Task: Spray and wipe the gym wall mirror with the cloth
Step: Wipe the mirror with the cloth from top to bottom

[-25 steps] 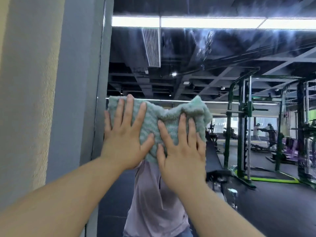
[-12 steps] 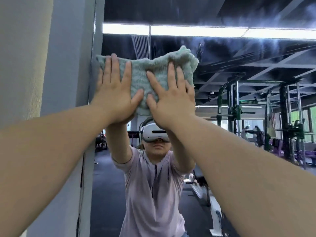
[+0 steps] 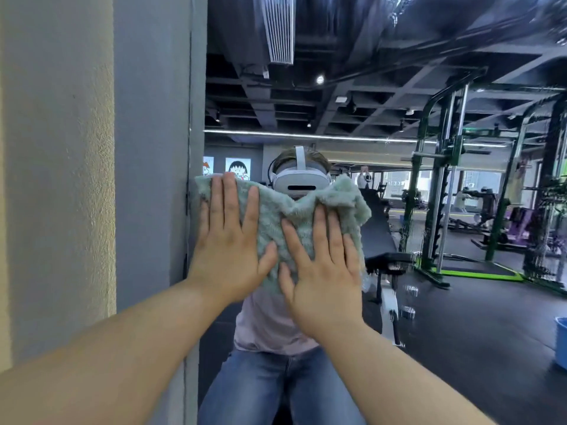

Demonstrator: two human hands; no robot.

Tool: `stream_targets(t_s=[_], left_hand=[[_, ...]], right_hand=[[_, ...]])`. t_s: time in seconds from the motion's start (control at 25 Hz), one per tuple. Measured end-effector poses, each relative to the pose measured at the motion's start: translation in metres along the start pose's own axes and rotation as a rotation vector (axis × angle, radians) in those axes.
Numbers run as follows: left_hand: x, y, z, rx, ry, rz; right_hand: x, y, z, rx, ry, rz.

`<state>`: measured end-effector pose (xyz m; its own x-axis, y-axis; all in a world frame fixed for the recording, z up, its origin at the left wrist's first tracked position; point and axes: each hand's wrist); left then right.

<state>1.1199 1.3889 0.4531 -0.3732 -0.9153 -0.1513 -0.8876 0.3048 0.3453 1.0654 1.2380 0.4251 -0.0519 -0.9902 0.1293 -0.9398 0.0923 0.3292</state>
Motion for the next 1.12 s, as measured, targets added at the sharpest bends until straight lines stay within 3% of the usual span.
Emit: stream_targets(t_s=[0.12, 0.28, 0.4, 0.64, 0.76, 0.92, 1.12], left_hand=[[-0.01, 0.021, -0.072, 0.054, -0.032, 0.017], [-0.024, 0.042, -0.145, 0.087, -0.034, 0.026], [-0.017, 0.032, -0.112, 0.053, -0.002, 0.076], [0.017, -0.01, 0.07, -0.079, -0.041, 0.025], [0.013, 0.011, -0.006, -0.01, -0.015, -0.074], [-0.008, 0.049, -0.113, -0.046, 0.03, -0.151], [-0.003, 0.019, -0.017, -0.042, -0.126, -0.129]], right_hand=[[0.011, 0.019, -0.085, 0.077, 0.093, 0.019], [0.019, 0.038, -0.15, 0.031, 0.066, 0.039], [0.021, 0.027, -0.107, 0.034, 0.026, 0.025], [0.006, 0.001, 0.041, -0.063, -0.091, -0.001], [0.017, 0.028, -0.033, -0.046, -0.066, 0.032], [0.037, 0.058, -0.122, -0.118, -0.111, 0.047], [0.014, 0.016, -0.008, -0.027, -0.108, -0.021]])
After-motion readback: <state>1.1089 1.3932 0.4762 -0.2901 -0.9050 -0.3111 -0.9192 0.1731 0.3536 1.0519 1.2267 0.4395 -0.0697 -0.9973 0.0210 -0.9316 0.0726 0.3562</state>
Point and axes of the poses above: each hand's wrist, its own z-axis away from the middle knuckle, its own y-axis out of the back of the hand, x = y × z, and after that the axes turned 3 degrees about x, right-handed
